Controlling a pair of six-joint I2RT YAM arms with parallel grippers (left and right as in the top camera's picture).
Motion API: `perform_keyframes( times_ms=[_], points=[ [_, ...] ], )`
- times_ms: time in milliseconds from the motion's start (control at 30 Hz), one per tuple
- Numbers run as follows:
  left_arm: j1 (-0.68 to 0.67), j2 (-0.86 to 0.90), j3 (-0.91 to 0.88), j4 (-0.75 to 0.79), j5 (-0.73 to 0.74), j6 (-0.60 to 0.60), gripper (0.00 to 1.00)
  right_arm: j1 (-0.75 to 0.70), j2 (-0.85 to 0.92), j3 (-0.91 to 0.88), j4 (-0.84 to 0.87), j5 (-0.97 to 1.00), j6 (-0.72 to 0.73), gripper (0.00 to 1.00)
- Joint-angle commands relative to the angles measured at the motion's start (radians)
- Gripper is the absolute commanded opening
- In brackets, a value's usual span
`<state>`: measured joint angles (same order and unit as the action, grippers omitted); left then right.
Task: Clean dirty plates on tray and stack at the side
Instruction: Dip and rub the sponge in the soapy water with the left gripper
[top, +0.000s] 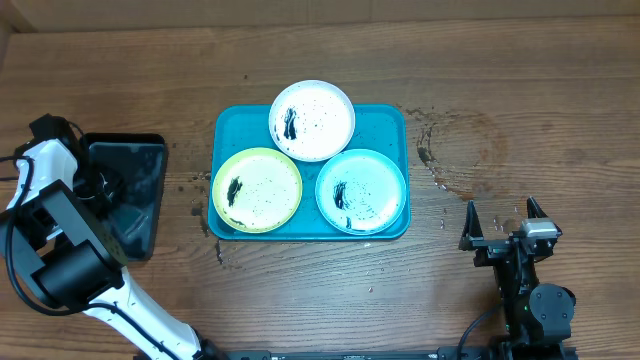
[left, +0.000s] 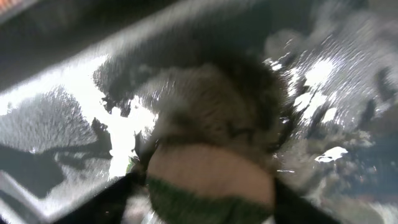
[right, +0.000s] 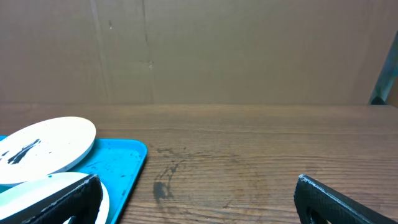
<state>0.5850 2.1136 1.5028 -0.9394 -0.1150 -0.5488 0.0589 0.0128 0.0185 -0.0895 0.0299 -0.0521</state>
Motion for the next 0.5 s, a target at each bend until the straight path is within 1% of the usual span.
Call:
perform_keyframes(
  times_ms=[0, 100, 200, 233, 267, 333, 367, 467],
  points=[
    [-0.003, 0.025, -0.002, -0.050, 0.085, -0.005, 1.00, -0.005, -0.010, -0.010, 0.008, 0.003, -0.001, 1.00],
    [-0.003, 0.025, -0.002, -0.105, 0.129, -0.005, 1.00, -0.005, -0.010, -0.010, 0.008, 0.003, -0.001, 1.00],
    [-0.005, 0.025, -0.002, -0.150, 0.135, -0.005, 0.99, -0.005, -0.010, -0.010, 0.008, 0.003, -0.001, 1.00],
    [-0.005, 0.025, -0.002, -0.160, 0.135, -0.005, 0.94, -0.005, -0.010, -0.010, 0.008, 0.003, -0.001, 1.00],
    [-0.005, 0.025, -0.002, -0.166, 0.135, -0.005, 0.86, -0.005, -0.010, -0.010, 0.008, 0.003, -0.001, 1.00],
    [-0.005, 0.025, -0.002, -0.175, 0.135, -0.005, 0.69, -0.005, -0.010, -0.010, 0.008, 0.003, -0.001, 1.00],
    [-0.005, 0.025, -0.002, -0.175, 0.135, -0.005, 0.58, -0.005, -0.010, -0.010, 0.008, 0.003, -0.001, 1.00],
    [-0.005, 0.025, -0.002, -0.175, 0.135, -0.005, 0.41, -0.005, -0.010, -0.010, 0.008, 0.003, -0.001, 1.00]
  ],
)
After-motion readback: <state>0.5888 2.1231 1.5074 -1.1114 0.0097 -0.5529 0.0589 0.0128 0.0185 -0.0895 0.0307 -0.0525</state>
